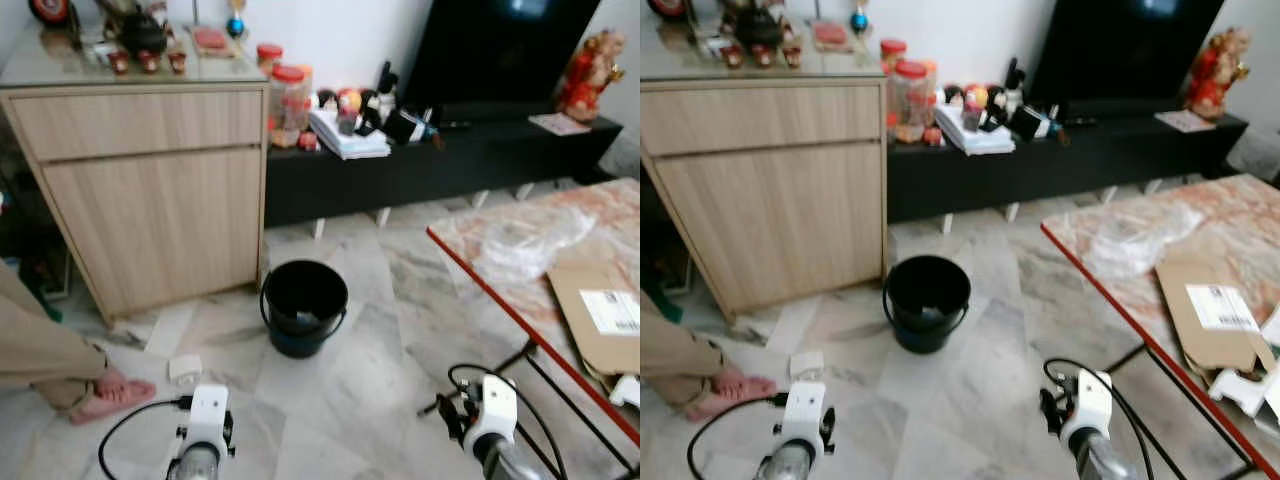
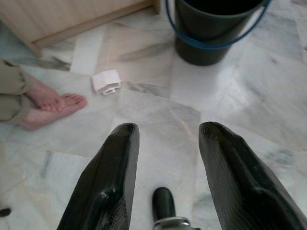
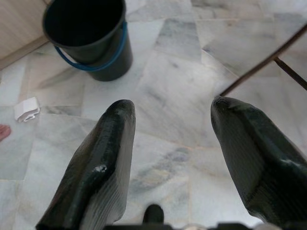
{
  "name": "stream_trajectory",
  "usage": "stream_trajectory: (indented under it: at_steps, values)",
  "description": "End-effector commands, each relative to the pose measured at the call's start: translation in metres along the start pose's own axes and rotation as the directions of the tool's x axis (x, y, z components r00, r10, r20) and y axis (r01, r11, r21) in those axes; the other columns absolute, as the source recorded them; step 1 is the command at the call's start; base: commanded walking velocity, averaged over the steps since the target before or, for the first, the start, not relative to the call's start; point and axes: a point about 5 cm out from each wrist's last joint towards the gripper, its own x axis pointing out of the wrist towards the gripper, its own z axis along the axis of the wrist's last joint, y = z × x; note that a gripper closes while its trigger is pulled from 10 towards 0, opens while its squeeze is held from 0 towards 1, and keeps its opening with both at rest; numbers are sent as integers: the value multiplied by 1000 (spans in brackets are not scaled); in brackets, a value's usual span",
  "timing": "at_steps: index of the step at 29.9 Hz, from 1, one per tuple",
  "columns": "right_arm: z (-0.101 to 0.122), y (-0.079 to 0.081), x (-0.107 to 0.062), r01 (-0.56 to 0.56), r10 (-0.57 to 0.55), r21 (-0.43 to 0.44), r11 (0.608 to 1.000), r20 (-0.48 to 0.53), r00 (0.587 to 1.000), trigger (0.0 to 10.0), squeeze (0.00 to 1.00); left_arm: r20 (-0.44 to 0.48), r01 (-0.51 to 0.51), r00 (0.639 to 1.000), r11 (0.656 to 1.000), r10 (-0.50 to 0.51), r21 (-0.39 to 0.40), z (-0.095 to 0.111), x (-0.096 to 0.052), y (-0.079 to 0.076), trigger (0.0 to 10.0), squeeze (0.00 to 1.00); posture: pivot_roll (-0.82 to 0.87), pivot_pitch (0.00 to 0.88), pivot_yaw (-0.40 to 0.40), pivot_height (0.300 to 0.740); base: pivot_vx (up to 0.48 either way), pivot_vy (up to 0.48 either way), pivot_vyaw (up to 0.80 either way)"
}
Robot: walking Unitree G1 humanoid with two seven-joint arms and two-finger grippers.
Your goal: Picking trash to rubbish bin
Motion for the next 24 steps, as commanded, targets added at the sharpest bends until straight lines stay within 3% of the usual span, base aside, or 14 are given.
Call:
stream_trajectory:
  at_steps: [1,11,16,19,21,24]
  values:
    - [7,-6,-1,19,-19,5,1000,29,999,10000,0,12,13,1000,1000,-13,-2,6,2,-4,10000,0,136,0,-171,740,0,0,0]
    - [-3,-11,-3,86,-85,17,996,-21,996,10000,0,-44,28,999,999,-27,28,-2,1,-5,10000,0,135,0,-155,740,0,0,0]
    - [-18,-17,-8,158,-152,82,984,-79,985,10000,0,-75,36,997,998,-33,48,-6,1,-3,10000,0,150,0,-141,740,0,0,0]
    - [-27,-18,-11,186,-176,72,980,-120,977,10000,0,-107,37,994,998,-31,55,-11,-1,-1,10000,0,148,0,-137,740,0,0,0]
    - [-40,-19,-16,215,-208,16,976,-201,957,10000,0,-128,36,991,998,-28,58,-14,-2,0,10000,0,144,0,-132,740,0,0,0]
    - [-48,-19,-19,221,-211,22,975,-227,951,10000,0,-144,41,989,997,-32,62,-17,-3,0,10000,0,150,0,-136,740,0,0,0]
